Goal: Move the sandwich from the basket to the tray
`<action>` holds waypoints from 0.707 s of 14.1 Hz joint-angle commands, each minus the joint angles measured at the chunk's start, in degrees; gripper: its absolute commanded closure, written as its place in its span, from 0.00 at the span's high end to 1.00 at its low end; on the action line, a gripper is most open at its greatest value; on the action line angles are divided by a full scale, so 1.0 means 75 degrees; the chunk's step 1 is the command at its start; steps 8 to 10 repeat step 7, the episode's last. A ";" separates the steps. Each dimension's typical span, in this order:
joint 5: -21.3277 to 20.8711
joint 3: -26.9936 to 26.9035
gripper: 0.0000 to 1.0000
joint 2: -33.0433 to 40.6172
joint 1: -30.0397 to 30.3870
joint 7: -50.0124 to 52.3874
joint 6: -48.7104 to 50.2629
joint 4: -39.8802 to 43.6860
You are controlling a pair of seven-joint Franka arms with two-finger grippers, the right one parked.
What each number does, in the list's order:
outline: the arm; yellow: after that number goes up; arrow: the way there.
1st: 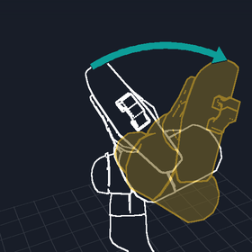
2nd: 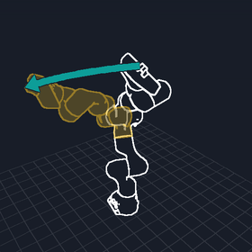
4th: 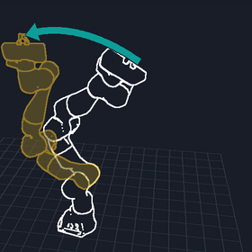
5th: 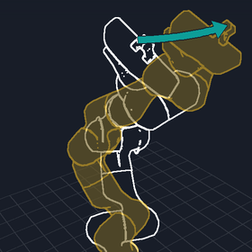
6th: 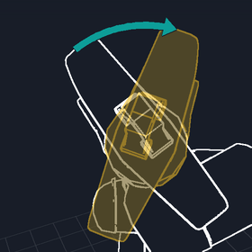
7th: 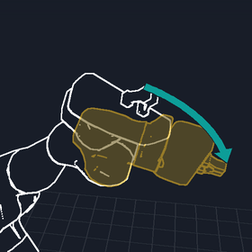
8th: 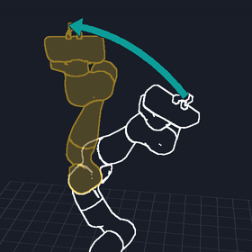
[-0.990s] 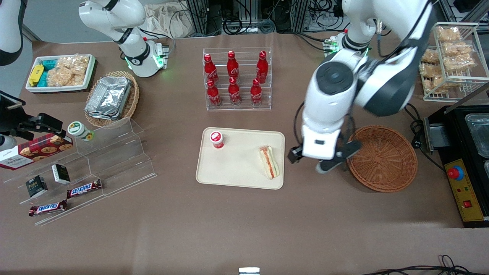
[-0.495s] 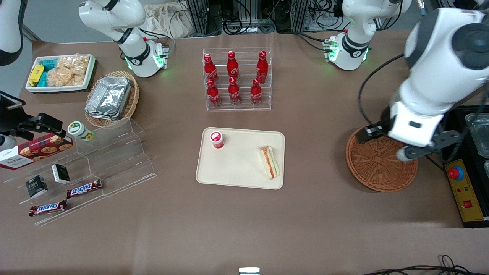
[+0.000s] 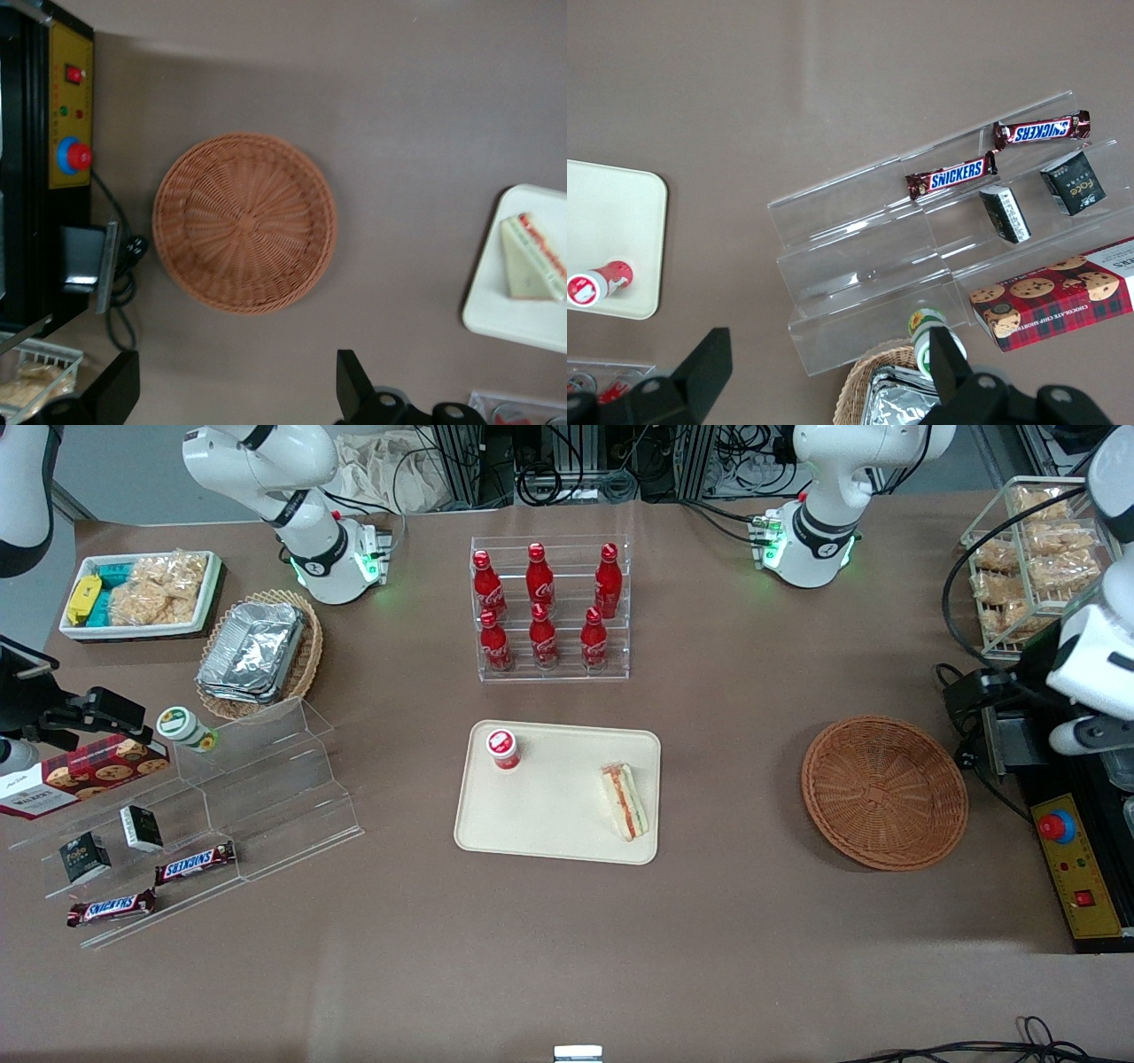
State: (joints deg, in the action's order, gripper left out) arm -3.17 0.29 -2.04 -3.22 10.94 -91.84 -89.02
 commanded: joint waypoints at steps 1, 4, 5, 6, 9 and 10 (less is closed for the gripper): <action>0.0140 -0.0191 1.00 0.0821 -0.0192 -0.0146 -0.0177 -0.0961; 0.0362 -0.0495 1.00 0.0975 -0.0180 -0.0169 -0.0236 -0.1069; 0.0271 -0.0519 1.00 0.0893 -0.0180 -0.0216 -0.0224 -0.0952; 0.0247 -0.0508 1.00 0.0800 -0.0192 -0.0228 -0.0223 -0.0823; 0.0246 -0.0508 1.00 0.0764 -0.0203 -0.0286 -0.0212 -0.0787; 0.0246 -0.0508 1.00 0.0764 -0.0203 -0.0286 -0.0212 -0.0787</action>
